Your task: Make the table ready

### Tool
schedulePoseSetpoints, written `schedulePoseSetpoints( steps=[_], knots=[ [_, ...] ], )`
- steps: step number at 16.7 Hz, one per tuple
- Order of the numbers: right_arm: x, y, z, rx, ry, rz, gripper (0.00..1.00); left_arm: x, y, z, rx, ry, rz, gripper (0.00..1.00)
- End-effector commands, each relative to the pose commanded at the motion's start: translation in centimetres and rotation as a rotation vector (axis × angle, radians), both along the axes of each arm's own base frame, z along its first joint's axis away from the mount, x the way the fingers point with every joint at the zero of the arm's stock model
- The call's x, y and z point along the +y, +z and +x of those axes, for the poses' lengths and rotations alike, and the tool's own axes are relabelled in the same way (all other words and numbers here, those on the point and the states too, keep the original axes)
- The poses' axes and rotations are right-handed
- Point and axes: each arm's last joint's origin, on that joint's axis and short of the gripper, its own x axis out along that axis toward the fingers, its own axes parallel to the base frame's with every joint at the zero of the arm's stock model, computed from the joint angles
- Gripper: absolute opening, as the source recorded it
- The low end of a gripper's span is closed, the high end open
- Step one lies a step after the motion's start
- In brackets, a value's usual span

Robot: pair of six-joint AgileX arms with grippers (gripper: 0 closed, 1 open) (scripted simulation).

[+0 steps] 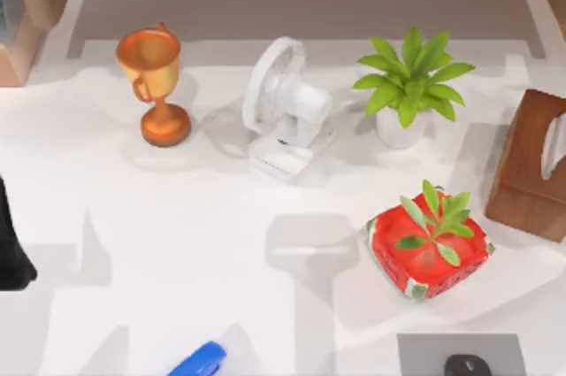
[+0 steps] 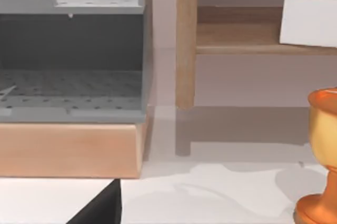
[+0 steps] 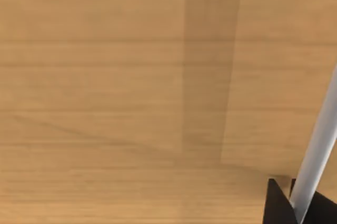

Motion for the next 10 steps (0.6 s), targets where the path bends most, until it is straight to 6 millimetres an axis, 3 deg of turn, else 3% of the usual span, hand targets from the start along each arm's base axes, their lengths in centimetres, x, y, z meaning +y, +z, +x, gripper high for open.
schedulePoseSetpoints(
  steps=[5,10],
  knots=[
    [-0.2,-0.1,0.2,0.006,-0.005,0.005,0.0,0.0,0.0,0.0,0.0,0.0,0.0,1.0],
    [-0.6,0.1,4.3,-0.008,-0.011,-0.002,0.0,0.0,0.0,0.0,0.0,0.0,0.0,1.0]
  ],
)
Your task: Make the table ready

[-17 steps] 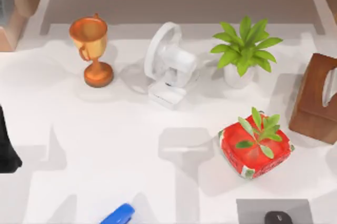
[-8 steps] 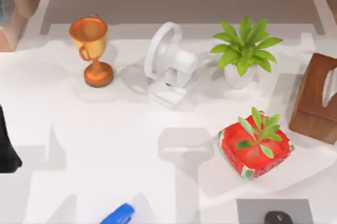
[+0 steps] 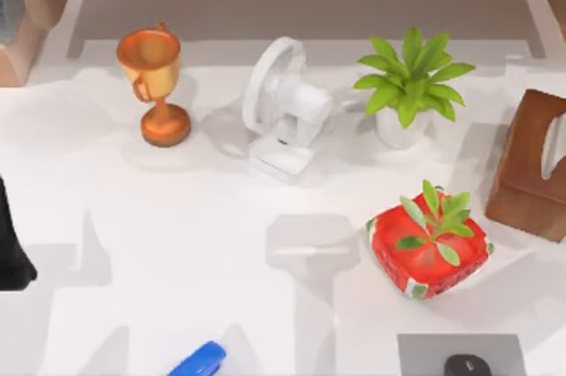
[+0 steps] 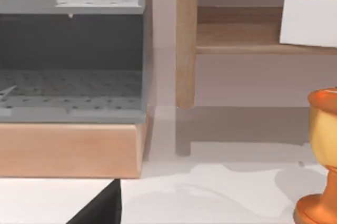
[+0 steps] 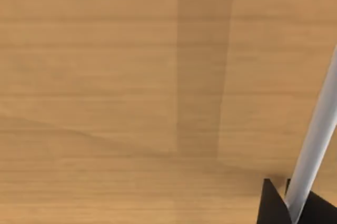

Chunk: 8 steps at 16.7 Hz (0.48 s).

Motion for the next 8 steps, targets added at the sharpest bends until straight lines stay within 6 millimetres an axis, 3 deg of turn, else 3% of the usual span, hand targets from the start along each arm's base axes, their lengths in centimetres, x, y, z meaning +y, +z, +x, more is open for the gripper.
schedulePoseSetpoints(
  steps=[3,7,8],
  knots=[
    [0.3,-0.1,1.7,0.009,0.006,0.005,0.0,0.0,0.0,0.0,0.0,0.0,0.0,1.0],
    [0.3,-0.1,1.8,0.01,0.007,0.006,0.0,0.0,0.0,0.0,0.0,0.0,0.0,1.0],
    [0.3,-0.1,1.8,0.01,0.007,0.006,0.08,0.0,0.0,0.0,0.0,0.0,0.0,1.0]
  ],
)
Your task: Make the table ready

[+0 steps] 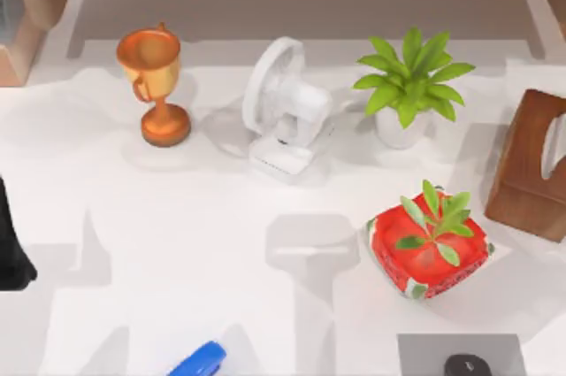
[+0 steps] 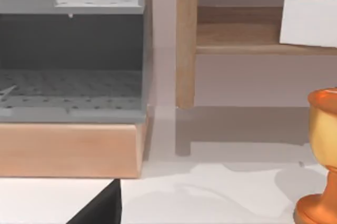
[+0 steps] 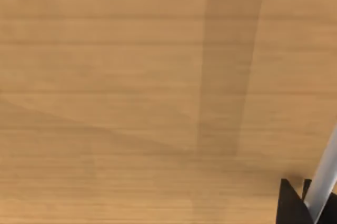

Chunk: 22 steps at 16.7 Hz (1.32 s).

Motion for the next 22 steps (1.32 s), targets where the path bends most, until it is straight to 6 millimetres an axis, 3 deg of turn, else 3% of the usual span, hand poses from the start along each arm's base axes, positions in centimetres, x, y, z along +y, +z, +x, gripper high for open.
schedulePoseSetpoints(
  steps=[12,20,21,22],
  knots=[
    [0.0,0.0,0.0,0.0,0.0,0.0,0.98,0.0,0.0,0.0,0.0,0.0,0.0,1.0],
    [0.0,0.0,0.0,0.0,0.0,0.0,1.0,0.0,0.0,0.0,0.0,0.0,0.0,1.0],
    [-0.3,-1.3,-0.7,0.044,-0.013,0.022,1.0,0.0,0.0,0.0,0.0,0.0,0.0,1.0],
    [-0.3,-1.3,-0.7,0.044,-0.013,0.022,1.0,0.0,0.0,0.0,0.0,0.0,0.0,1.0]
  ],
)
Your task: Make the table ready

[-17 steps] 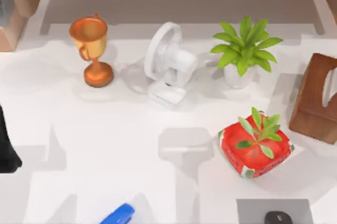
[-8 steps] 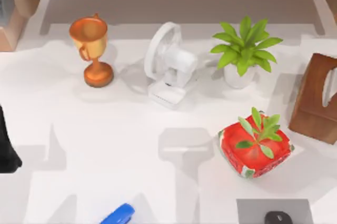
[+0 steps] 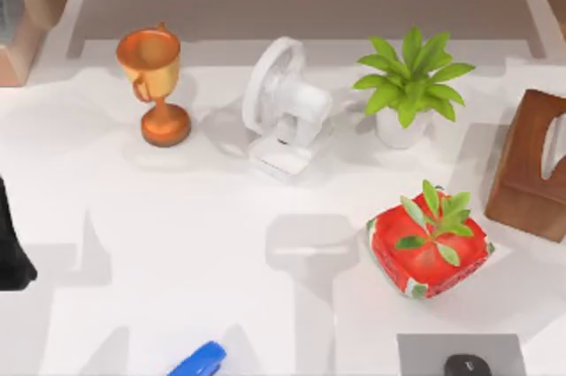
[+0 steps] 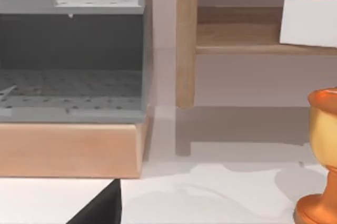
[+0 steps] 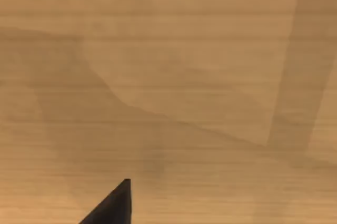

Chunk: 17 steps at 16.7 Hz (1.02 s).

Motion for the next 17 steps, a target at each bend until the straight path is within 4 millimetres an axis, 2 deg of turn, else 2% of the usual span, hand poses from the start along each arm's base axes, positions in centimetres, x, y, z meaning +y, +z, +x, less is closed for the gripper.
schedulePoseSetpoints(
  steps=[2,4,6,9,11,13,15,17],
  knots=[
    [0.5,0.7,-0.1,-0.002,0.007,0.029,1.0,0.0,0.0,0.0,0.0,0.0,0.0,1.0],
    [1.7,2.3,-0.5,-0.005,0.019,0.097,1.0,0.0,0.0,0.0,0.0,0.0,0.0,1.0],
    [3.2,4.9,-1.5,-0.019,0.027,0.194,1.0,0.0,0.0,0.0,0.0,0.0,0.0,1.0],
    [5.7,10.4,-4.4,-0.078,0.035,0.371,1.0,0.0,0.0,0.0,0.0,0.0,0.0,1.0],
    [7.5,14.5,-7.8,-0.143,0.045,0.501,1.0,0.0,0.0,0.0,0.0,0.0,0.0,1.0],
    [9.2,17.9,-12.1,-0.215,0.063,0.637,1.0,0.0,0.0,0.0,0.0,0.0,0.0,1.0],
    [10.7,19.9,-17.1,-0.28,0.089,0.779,1.0,0.0,0.0,0.0,0.0,0.0,0.0,1.0],
    [11.9,20.3,-22.0,-0.334,0.12,0.926,1.0,0.0,0.0,0.0,0.0,0.0,0.0,1.0]
  ],
)
